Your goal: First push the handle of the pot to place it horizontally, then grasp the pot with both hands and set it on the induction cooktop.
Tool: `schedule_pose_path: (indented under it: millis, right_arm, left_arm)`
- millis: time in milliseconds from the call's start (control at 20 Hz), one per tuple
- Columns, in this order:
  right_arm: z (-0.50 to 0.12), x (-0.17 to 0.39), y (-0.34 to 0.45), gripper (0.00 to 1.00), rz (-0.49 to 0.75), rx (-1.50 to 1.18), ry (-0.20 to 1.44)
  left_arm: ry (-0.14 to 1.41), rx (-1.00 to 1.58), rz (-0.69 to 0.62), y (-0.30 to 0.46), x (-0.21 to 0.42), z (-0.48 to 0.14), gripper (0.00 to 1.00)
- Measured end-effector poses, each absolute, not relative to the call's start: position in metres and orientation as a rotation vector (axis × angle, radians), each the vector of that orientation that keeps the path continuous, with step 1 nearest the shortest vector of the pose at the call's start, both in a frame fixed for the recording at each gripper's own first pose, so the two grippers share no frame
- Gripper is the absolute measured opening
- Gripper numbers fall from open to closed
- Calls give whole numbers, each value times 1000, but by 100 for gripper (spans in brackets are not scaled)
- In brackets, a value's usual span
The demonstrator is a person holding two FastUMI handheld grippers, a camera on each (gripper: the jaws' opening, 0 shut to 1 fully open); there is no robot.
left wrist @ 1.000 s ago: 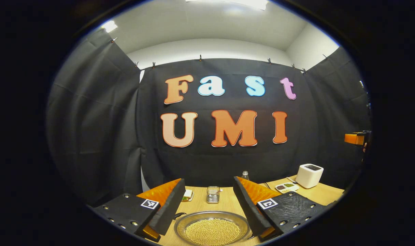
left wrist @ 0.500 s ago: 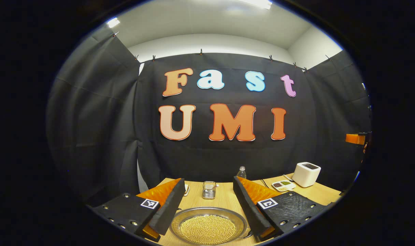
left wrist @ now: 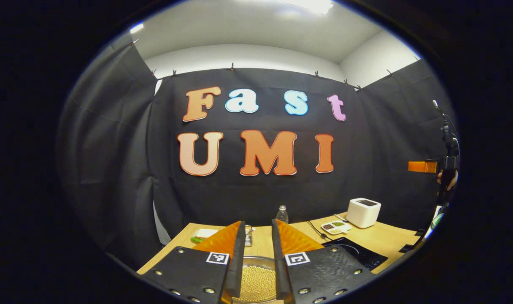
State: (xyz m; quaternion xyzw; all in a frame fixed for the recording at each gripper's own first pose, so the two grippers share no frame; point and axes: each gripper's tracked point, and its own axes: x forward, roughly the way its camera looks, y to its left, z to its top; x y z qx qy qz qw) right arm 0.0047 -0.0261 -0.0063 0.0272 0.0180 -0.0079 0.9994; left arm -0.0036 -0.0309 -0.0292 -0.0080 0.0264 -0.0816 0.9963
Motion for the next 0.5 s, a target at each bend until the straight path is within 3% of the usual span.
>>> schedule_pose_path:
  millis: [100, 150, 250, 300, 350, 500]
  right_arm:
    - [-8, 6, -25, 100, -14, 54, 41]
    - [-10, 6, -24, 100, -13, 54, 43]
    - [-11, 6, -24, 100, -13, 52, 46]
    - [-12, 7, -25, 95, -15, 51, 47]
    - [-11, 7, -26, 100, -16, 50, 47]
    - [-11, 5, -27, 95, -18, 55, 42]
  left_arm:
    - [73, -5, -160, -33, -5, -39, 28]
    - [92, -14, -181, -40, -8, -47, 0]
    - [133, -36, -197, -45, -16, -64, 7]
    - [152, -38, -203, -45, -17, -73, 3]
    - [169, -36, -206, -46, -19, -80, 3]
    - [223, -27, -222, -51, -30, -106, 2]
